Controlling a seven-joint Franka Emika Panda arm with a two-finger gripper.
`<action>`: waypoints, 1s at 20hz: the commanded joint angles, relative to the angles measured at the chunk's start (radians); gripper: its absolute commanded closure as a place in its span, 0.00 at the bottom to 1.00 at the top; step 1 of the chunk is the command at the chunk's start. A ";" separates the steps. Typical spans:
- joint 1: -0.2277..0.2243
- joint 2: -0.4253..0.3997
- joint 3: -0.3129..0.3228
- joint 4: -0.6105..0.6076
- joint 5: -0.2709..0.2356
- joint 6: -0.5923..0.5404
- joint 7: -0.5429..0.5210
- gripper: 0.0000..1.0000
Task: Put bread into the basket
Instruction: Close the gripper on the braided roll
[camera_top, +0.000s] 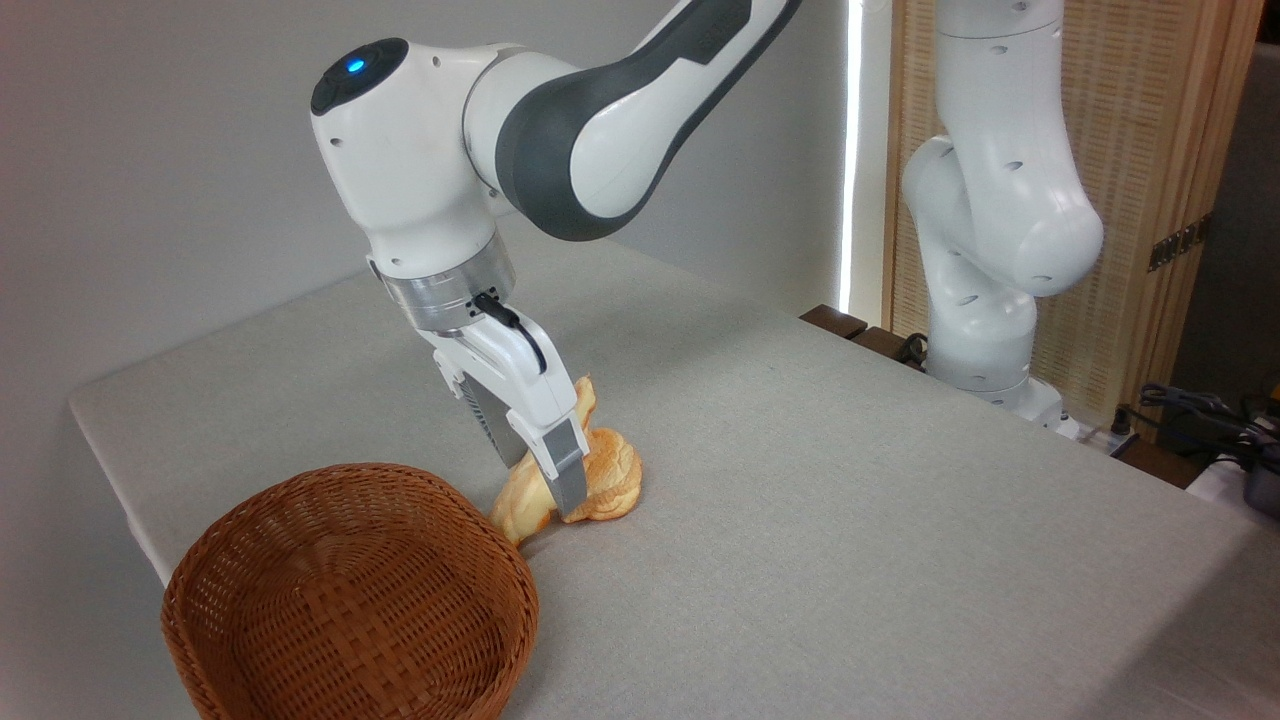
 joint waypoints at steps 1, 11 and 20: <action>-0.004 0.004 -0.014 -0.006 0.009 0.015 0.009 0.00; -0.004 -0.004 -0.028 0.012 -0.006 0.017 0.014 0.60; -0.004 -0.006 -0.028 0.015 -0.006 0.015 0.015 0.60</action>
